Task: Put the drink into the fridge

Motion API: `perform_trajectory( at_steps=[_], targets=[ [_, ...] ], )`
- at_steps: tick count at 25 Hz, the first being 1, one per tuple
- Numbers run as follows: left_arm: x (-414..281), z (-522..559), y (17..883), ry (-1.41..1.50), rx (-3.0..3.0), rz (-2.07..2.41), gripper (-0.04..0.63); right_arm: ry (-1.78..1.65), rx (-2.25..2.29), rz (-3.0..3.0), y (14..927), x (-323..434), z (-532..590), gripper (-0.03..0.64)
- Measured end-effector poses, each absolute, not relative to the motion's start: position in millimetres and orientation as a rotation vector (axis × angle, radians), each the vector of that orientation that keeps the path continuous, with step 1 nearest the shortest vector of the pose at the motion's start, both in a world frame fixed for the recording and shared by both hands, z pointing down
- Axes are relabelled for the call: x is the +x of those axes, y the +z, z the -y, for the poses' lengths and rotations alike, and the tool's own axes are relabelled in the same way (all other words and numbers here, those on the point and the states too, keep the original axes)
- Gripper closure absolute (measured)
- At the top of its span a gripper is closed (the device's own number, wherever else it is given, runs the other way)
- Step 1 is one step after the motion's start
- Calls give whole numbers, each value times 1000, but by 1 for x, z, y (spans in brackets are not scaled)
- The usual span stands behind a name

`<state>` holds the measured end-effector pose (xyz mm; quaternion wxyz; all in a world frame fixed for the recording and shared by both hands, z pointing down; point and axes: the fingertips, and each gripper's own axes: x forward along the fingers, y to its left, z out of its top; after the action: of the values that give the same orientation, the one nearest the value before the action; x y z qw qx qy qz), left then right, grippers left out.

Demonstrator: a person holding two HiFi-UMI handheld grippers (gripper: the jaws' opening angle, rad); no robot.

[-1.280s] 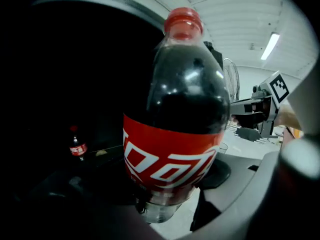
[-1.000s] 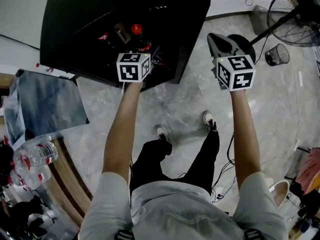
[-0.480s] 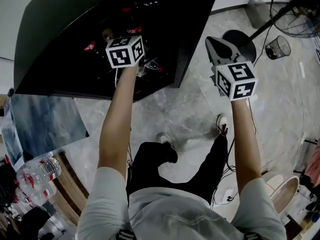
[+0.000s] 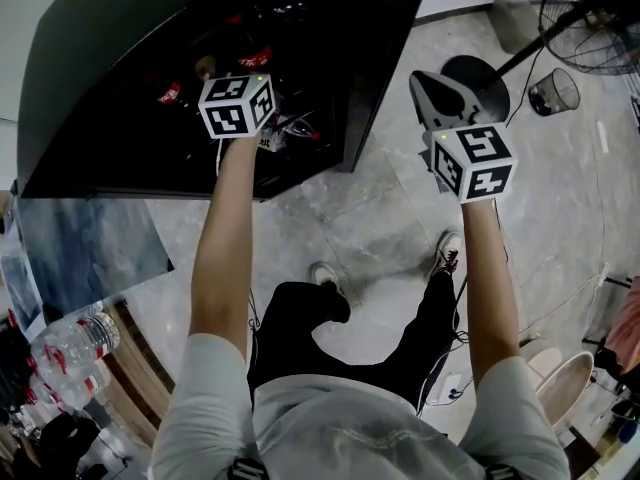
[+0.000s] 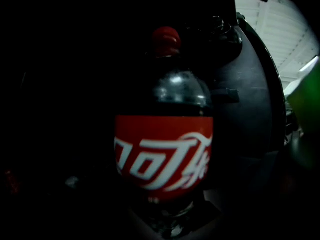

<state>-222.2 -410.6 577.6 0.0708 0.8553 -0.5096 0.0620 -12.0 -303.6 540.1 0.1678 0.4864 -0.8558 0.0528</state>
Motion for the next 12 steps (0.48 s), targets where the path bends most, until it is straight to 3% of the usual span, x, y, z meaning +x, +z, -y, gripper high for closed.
perform_trajectory(
  at_steps=[12],
  targets=[
    [-242, 388, 589, 306, 2379, 1557, 265, 126, 1286, 2439, 512, -8, 299, 615]
  ],
)
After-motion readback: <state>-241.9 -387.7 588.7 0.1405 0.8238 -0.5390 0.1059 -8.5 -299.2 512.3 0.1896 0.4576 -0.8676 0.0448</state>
